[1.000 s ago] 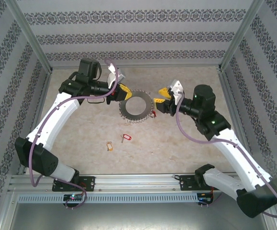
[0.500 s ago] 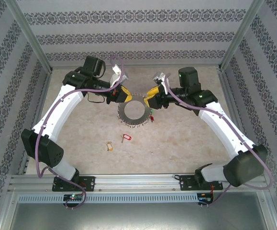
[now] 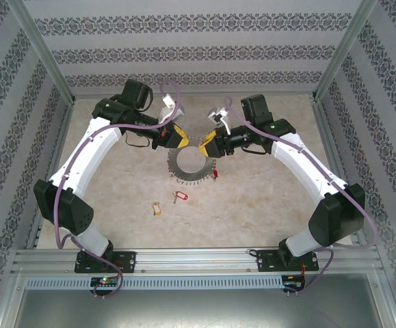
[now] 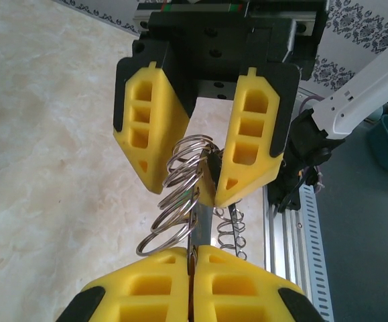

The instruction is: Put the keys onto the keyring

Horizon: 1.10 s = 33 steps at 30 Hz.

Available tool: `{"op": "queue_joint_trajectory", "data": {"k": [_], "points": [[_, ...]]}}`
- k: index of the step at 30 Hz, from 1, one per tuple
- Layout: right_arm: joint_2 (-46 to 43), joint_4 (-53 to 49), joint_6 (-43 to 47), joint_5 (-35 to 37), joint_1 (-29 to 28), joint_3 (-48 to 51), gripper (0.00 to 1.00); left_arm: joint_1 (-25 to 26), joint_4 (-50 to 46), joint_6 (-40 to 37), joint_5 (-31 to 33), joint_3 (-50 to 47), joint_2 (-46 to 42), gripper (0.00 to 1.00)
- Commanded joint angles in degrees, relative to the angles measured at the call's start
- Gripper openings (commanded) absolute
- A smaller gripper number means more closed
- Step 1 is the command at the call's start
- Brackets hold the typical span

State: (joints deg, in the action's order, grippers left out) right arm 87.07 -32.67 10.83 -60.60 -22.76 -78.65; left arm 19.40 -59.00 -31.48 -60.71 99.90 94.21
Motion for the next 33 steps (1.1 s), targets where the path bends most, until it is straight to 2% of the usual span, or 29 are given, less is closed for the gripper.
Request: {"op": "queue_joint_trajectory", "data": {"k": [1,5,13,20,22,24,25,29,31,33], "points": [[1.01,-0.80,1.78,-3.44,-0.61,-2.45,0.39,0.03,-1.60,-2.11,-4.15,1.92,0.09,0.00],[1.10,-1.00,2.69,-3.91,-0.70,-2.65,0.35,0.11,-1.53,-2.33,-4.03,1.88,0.18,0.00],[1.17,-2.61,4.25,-5.65,-0.20,-3.08,0.13,0.11,-2.35,-3.82,-2.68,1.97,0.25,0.01],[0.83,-2.85,4.55,-6.96,0.01,-2.69,0.00,0.04,-1.90,-3.67,-1.83,2.10,0.16,0.07],[0.50,-2.42,4.15,-7.43,0.26,-2.49,0.00,0.11,-0.81,-2.52,-1.11,1.74,-0.12,0.20],[0.24,-1.92,3.33,-7.52,0.50,-2.39,0.00,0.07,0.15,-1.91,-0.87,1.23,-0.52,0.22],[0.05,-1.31,2.58,-7.45,0.66,-2.09,0.00,0.09,0.90,-1.02,-0.18,0.92,-0.84,0.32],[-1.00,2.10,-0.67,-6.72,1.26,-0.35,0.00,-0.39,7.88,4.53,4.05,-2.36,-3.34,0.55],[-1.56,4.20,-3.28,-5.02,1.72,0.51,0.00,-1.29,13.00,8.71,5.16,-5.05,-5.61,0.56],[-1.94,7.17,-7.49,-2.38,2.40,1.35,0.00,-2.35,19.02,14.48,8.72,-8.22,-8.03,0.62]]}}
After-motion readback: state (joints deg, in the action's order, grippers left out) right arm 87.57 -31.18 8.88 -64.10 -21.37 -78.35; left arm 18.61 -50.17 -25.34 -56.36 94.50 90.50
